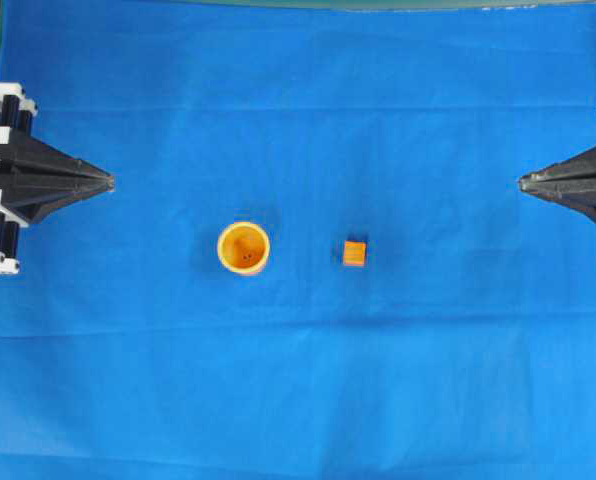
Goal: Move the block forward with right arm.
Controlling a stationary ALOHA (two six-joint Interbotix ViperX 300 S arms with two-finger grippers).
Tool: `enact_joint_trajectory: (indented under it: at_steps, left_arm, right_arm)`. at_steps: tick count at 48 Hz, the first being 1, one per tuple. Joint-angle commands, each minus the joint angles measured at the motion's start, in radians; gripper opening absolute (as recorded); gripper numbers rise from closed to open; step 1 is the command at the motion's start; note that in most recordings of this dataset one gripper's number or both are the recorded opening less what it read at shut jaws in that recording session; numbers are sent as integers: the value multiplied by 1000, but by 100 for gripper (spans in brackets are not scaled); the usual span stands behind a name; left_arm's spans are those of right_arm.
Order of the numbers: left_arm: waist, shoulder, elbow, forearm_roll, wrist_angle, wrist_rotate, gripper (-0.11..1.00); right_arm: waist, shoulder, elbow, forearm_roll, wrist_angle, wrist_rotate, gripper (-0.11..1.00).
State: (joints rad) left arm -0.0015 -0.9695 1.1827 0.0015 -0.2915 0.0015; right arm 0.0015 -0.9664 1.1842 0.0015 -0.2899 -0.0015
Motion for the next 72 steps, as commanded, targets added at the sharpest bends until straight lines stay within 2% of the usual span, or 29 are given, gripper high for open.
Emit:
enact_joint_trajectory:
  at_steps: [1,5,12,16,27,37,40,45,55,72]
  left_arm:
    - [0,-18,-66,12,26,15,0]
    - [0,-37,-84,12,66,15,0]
    - [-2,-55,-87,12,167,-14,0]
    - [-2,-54,-91,12,176,-26,0]
    - [0,-48,-89,12,179,-31,0]
    - [-2,-51,-91,12,184,-34,0]
    - [-2,-51,-91,12,184,-34,0]
    - [-2,-51,-91,12,187,-34,0]
    - [0,-51,-91,12,193,-32,0]
    - [0,-49,-89,12,212,-34,0]
  right_arm:
    - [0,3,-46,-3,0,5,0]
    - [0,6,-83,-6,46,-5,0]
    - [0,12,-135,-14,213,-5,0]
    - [0,20,-147,-14,275,3,0]
    - [-21,64,-152,0,279,35,0]
    - [-78,124,-198,3,298,146,0]
    - [-97,150,-221,3,334,186,0]
    - [-104,192,-249,0,410,213,0]
    - [-104,281,-284,3,454,245,0]
    - [-104,460,-339,-5,454,238,1]
